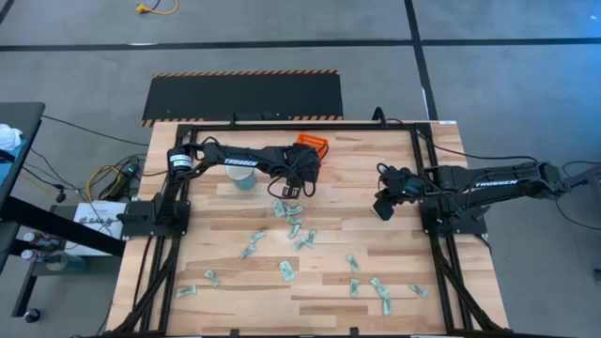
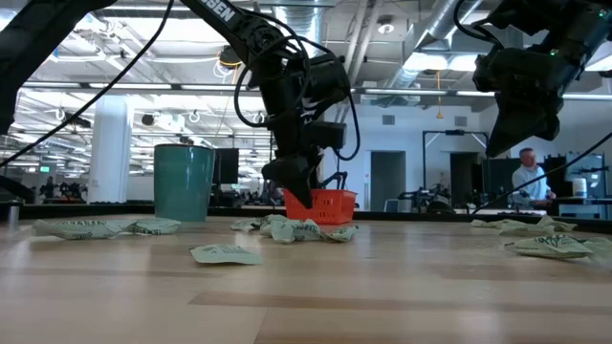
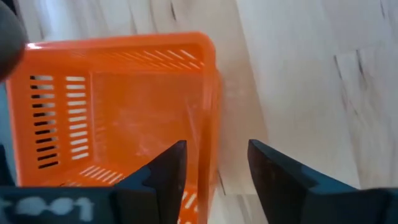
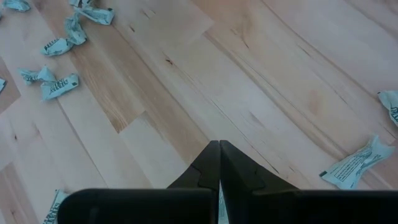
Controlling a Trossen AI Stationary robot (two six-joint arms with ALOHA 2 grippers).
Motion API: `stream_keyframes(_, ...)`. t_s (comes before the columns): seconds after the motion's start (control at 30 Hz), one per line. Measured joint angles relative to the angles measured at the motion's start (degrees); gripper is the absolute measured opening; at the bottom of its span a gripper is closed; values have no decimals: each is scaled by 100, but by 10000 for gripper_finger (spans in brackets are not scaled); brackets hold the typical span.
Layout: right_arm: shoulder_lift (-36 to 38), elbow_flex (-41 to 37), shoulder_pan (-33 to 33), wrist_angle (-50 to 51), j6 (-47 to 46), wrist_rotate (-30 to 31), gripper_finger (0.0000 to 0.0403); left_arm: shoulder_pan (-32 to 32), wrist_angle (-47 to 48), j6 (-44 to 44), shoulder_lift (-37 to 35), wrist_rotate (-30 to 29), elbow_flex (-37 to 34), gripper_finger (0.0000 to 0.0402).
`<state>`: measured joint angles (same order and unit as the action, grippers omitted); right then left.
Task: Pick and place Stevia / Truvia into bins
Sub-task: Move the basket to the center of the table
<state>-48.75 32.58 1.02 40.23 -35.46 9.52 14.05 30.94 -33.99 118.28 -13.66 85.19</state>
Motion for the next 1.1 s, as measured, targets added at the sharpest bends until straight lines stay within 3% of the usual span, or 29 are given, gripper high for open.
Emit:
stream_keyframes(0.4,0,0,2,0,1,0,0,-136,-109,426,0,291,3,9)
stream_keyframes(0.63,0,0,-2,2,-83,-14,0,-621,-81,441,0,357,249,3)
stream_keyframes(0.87,0,2,-203,171,-661,-40,0,-1262,-105,787,0,1277,573,3)
stream_keyframes(1.1,1,2,-781,444,-1422,67,0,-1817,-91,972,0,1235,575,4)
